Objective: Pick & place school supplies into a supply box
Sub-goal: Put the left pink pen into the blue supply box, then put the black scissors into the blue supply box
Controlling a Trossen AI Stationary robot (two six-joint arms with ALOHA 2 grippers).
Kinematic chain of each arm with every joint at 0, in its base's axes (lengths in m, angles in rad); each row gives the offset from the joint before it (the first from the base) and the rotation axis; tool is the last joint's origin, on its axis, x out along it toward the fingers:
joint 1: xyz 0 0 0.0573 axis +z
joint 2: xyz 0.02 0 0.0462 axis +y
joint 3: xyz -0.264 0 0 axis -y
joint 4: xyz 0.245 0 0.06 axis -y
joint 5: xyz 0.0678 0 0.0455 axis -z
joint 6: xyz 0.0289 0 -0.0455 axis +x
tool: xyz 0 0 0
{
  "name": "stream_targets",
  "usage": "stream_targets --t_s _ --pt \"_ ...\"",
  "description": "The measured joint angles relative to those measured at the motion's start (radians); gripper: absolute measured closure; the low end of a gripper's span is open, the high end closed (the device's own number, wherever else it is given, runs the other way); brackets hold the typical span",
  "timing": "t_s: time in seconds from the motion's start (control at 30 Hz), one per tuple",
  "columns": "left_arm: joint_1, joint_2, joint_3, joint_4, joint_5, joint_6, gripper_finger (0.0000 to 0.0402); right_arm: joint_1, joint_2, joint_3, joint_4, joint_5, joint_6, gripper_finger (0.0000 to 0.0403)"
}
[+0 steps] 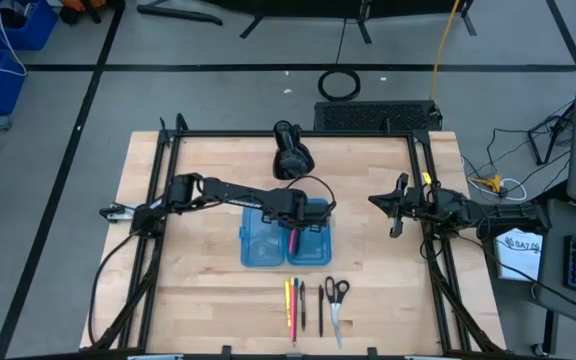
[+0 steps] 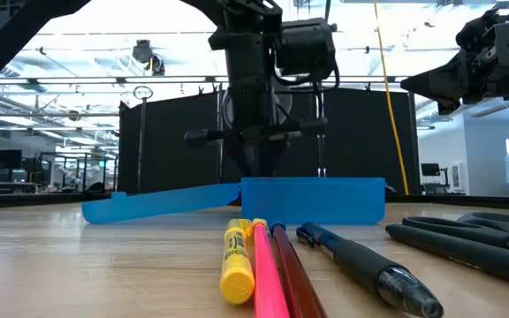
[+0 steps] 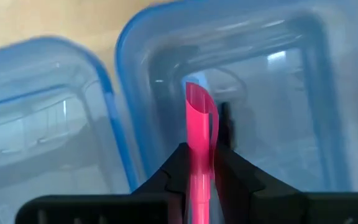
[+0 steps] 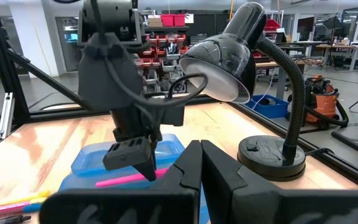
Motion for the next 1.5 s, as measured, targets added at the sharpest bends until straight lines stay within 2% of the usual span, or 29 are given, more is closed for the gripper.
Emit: stream_targets --t_s 0.4,0.7,0.87,1.0,1.1,1.3,1.37,1.43,1.5 --pt "-0.007 -0.001 -0.032 0.050 0.003 0.012 0.0340 0.000 0.000 0.000 0.000 0.000 0.000 0.0403" --pt "-0.007 -0.001 -0.032 0.108 0.001 0.045 0.0273 0.000 0.000 0.000 0.000 0.000 0.000 0.0403" --pt "-0.007 -0.001 -0.013 0.100 -0.003 0.085 0.0255 0.000 0.000 0.000 0.000 0.000 0.000 0.0403" --pt "-0.010 -0.001 0.077 0.073 -0.004 0.236 0.0255 0.000 0.000 0.000 0.000 0.000 0.000 0.0403" --pt "-0.029 0.000 0.207 0.008 -0.005 0.397 0.0255 0.000 0.000 0.000 0.000 0.000 0.000 0.0403" --pt "-0.160 -0.001 0.489 -0.044 -0.020 0.890 0.0256 0.000 0.000 0.000 -0.001 0.000 0.000 0.0403" --pt "-0.219 -0.002 0.556 -0.060 -0.026 1.057 0.0268 0.000 0.000 0.000 -0.009 -0.010 0.005 0.0403" --pt "-0.275 -0.052 0.527 -0.070 -0.049 1.142 0.0293 0.000 0.000 0.000 -0.016 -0.031 0.007 0.0403" --pt "-0.322 -0.103 0.479 -0.100 -0.115 1.140 0.0329 0.000 0.000 0.000 -0.016 -0.053 0.007 0.0403"
